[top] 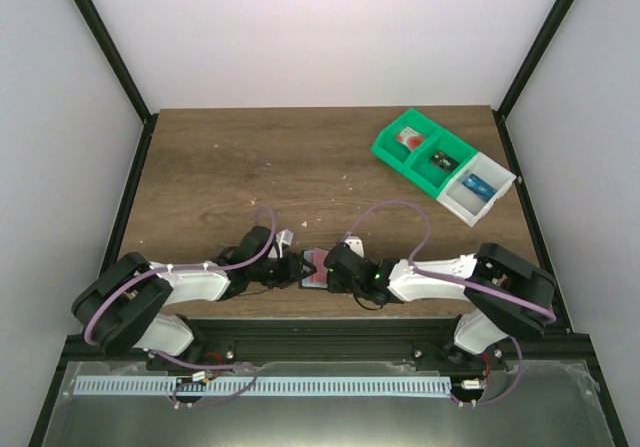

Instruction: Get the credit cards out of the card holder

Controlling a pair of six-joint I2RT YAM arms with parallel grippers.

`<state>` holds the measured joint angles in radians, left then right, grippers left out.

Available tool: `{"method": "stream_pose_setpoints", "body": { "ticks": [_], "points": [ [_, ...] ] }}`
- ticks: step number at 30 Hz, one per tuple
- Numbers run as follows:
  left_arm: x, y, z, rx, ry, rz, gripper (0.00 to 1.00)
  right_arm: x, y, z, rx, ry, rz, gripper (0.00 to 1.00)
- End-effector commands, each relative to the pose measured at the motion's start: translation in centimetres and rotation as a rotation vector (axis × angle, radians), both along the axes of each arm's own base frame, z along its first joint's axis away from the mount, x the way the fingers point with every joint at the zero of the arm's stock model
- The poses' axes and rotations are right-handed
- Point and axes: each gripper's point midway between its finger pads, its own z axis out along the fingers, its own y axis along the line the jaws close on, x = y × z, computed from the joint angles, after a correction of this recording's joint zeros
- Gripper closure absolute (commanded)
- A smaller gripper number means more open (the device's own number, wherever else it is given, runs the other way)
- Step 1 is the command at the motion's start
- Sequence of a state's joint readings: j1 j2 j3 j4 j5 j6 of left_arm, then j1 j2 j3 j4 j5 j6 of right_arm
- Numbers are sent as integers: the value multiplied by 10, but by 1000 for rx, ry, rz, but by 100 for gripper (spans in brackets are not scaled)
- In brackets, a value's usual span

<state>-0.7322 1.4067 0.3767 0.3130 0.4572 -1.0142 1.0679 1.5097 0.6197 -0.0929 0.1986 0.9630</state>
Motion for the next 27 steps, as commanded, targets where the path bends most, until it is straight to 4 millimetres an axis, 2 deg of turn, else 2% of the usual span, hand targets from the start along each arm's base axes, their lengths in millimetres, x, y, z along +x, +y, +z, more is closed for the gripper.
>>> {"method": "stream_pose_setpoints", "body": {
  "ticks": [1, 7, 18, 27],
  "points": [
    [1, -2, -3, 2, -20, -19, 61, -6, -17, -13, -38, 39, -21, 96],
    [0, -4, -3, -5, -14, -25, 62, -6, -16, -15, -40, 43, -16, 96],
    [9, -6, 35, -37, -82, -3, 58, -6, -18, -16, -36, 43, -19, 96],
    [7, -11, 28, -54, -60, -23, 58, -6, -18, -17, -34, 47, -19, 96]
  ]
}}
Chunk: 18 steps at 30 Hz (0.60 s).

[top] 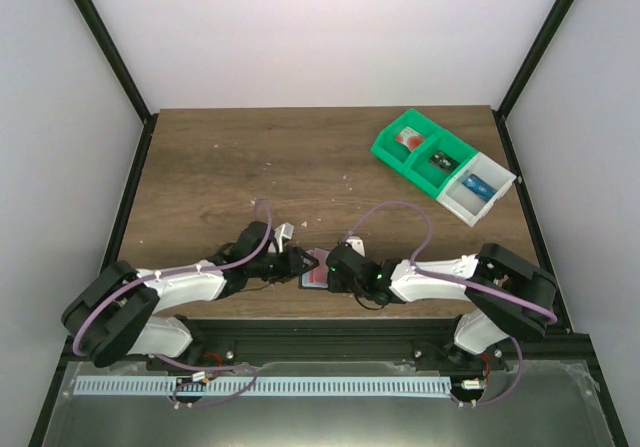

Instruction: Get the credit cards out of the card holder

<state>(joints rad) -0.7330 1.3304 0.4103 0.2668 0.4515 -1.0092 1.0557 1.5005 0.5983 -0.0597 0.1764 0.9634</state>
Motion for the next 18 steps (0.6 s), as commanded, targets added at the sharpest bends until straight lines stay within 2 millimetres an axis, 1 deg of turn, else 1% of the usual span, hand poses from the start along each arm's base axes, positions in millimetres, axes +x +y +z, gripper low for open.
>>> {"method": "stream_pose_setpoints", "body": {
  "ticks": [1, 6, 9, 18],
  "points": [
    [0, -7, -1, -17, -3, -27, 57, -7, -18, -17, -61, 41, -17, 96],
    [0, -13, -2, -36, 5, -47, 57, -6, -18, -17, -58, 39, -18, 96],
    [-1, -14, -8, -31, 22, -52, 58, -6, -17, -17, -57, 39, -16, 96],
    [0, -17, -9, -42, 32, -56, 58, -5, -16, -13, -44, 29, -13, 96]
  ]
}}
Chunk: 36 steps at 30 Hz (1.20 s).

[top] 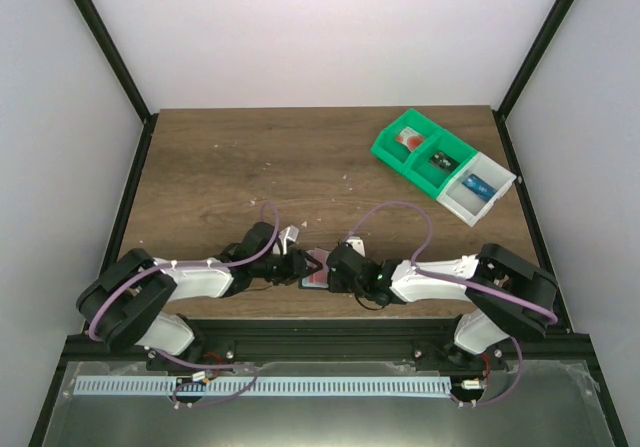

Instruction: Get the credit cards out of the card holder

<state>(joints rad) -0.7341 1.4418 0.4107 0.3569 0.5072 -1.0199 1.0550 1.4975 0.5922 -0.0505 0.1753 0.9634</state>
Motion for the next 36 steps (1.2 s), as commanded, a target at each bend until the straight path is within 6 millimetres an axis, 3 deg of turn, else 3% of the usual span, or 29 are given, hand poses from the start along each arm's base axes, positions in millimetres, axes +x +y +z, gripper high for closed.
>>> {"method": "stream_pose_setpoints", "body": {
  "ticks": [1, 12, 20, 23, 26, 36],
  "points": [
    [3, -8, 6, -27, -12, -17, 58, -5, -15, -11, -45, 27, -12, 96],
    [2, -13, 6, -37, -1, -31, 59, -3, -13, 15, 9, -20, -2, 86],
    [3, -17, 9, -39, -5, -35, 59, 1, -29, 39, 24, -95, -40, 83],
    [5, -13, 2, 5, -2, -24, 70, -1, -25, 42, 55, -95, -15, 83],
    [4, -11, -3, 16, 3, -19, 73, -4, -18, 44, 93, -87, 12, 82],
    [-2, -35, 15, -76, -2, -78, 68, -1, -33, 58, 123, -138, -49, 82]
  ]
}}
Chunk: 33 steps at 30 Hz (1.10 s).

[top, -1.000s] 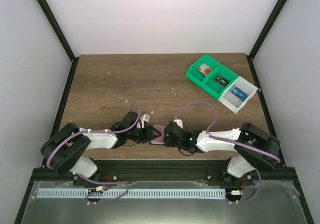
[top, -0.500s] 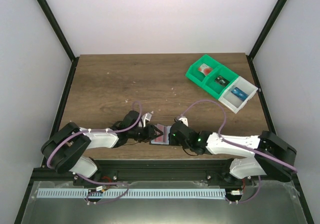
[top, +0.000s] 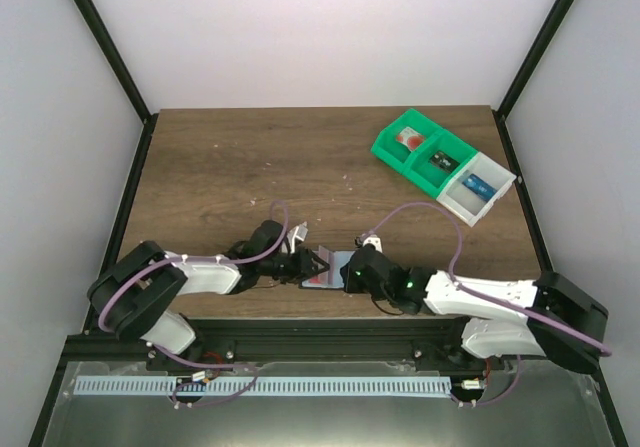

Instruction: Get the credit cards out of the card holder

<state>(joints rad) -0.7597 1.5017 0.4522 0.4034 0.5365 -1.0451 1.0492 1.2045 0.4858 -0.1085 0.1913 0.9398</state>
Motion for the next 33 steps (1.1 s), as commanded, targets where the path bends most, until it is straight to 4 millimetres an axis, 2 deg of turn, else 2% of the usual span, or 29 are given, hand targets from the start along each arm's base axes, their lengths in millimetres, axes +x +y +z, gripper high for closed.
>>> {"method": "stream_pose_setpoints", "body": {
  "ticks": [1, 4, 7, 12, 17, 22, 27, 33],
  "points": [
    [-2, -23, 14, -48, -21, -53, 67, 7, -11, 17, 35, -58, -61, 82],
    [-5, -37, 20, -56, -29, -85, 67, 8, -18, 26, 57, -86, -78, 81],
    [-5, -43, 21, -62, -28, -92, 67, 7, -23, 30, 63, -97, -86, 81],
    [-5, -44, 18, -61, -24, -88, 67, 6, -29, 35, 71, -112, -97, 81],
    [-2, -38, 14, -27, -36, -69, 67, 6, -26, 40, 83, -123, -78, 80],
    [0, -29, 7, 34, -54, -45, 63, 5, -20, 34, 71, -110, -53, 80],
    [1, -20, 0, 67, -54, -29, 51, 7, -20, 22, 44, -82, -42, 81],
    [2, -11, -8, 69, -46, -8, 48, 11, -18, 12, 42, -49, -32, 87]
  ]
}}
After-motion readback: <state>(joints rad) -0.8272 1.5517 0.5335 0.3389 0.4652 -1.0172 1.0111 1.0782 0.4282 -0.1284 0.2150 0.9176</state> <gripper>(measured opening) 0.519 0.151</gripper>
